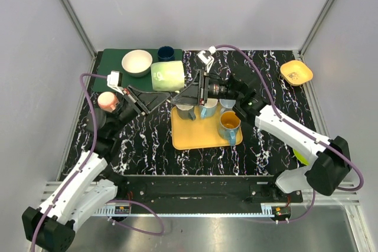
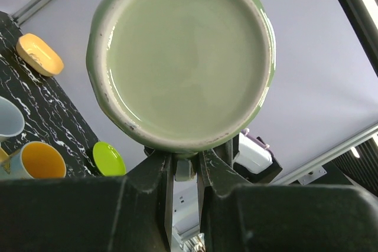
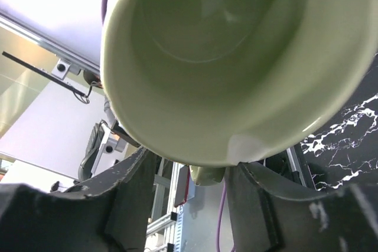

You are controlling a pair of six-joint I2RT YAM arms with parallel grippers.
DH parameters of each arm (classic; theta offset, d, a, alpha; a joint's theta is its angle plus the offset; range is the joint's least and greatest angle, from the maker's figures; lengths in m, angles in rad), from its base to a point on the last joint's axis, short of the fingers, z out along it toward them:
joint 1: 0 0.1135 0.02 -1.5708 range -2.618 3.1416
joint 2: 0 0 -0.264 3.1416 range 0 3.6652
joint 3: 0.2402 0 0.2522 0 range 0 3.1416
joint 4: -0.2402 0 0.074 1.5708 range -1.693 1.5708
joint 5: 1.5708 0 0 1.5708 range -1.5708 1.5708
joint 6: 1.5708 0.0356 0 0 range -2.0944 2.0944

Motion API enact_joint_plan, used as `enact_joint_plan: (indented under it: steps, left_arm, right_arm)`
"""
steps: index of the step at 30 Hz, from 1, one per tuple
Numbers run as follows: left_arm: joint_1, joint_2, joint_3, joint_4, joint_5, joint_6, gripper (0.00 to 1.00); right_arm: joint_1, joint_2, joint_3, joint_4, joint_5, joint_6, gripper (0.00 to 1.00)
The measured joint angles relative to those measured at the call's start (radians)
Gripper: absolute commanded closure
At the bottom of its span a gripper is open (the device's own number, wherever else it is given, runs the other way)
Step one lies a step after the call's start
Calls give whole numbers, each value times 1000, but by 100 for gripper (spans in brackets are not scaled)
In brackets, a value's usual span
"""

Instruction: Turn the mug right side up

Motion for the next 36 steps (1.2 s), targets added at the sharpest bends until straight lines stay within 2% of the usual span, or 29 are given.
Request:
enact_joint_plan:
  steps: [6,13,17,19,20,23,24,27,31,32,35,36]
  left_arm:
    - [-24,0,0,1,-45,25,100]
    - [-55,0,0,-2,-105,68,100]
    - [-78,0,0,-5,-134,90,100]
    - [-85,0,0,-3,-145,98,100]
    - [-88,0,0,-2,-151,100,100]
    - [-99,1,-2,18,-161,100,100]
    - [-101,2,-2,26,-165,100,100]
    - [-106,2,-12,53,-169,102,100]
    - [-108,0,-23,73,-175,106,63]
    - [-109,-1,-24,70,-174,111,50]
    - [-131,-14,-27,63,-167,123,33]
    - [-137,-24,-28,49,-165,130,32]
  right_arm:
    - [-11,30,7,34,-10,34,57]
    - [-26,68,27,66,-37,79,55]
    - [-32,82,33,87,-58,102,59]
    - [-36,92,39,99,-74,112,73]
    - [-38,96,40,108,-80,117,83]
    - [-43,110,43,151,-103,150,97]
    - [-44,114,43,166,-110,160,100]
    - [-45,127,44,219,-132,193,100]
    - [-46,137,42,252,-142,214,100]
    - [-46,134,41,241,-139,202,100]
    - [-45,108,27,161,-128,153,100]
    - [-45,98,19,138,-122,140,100]
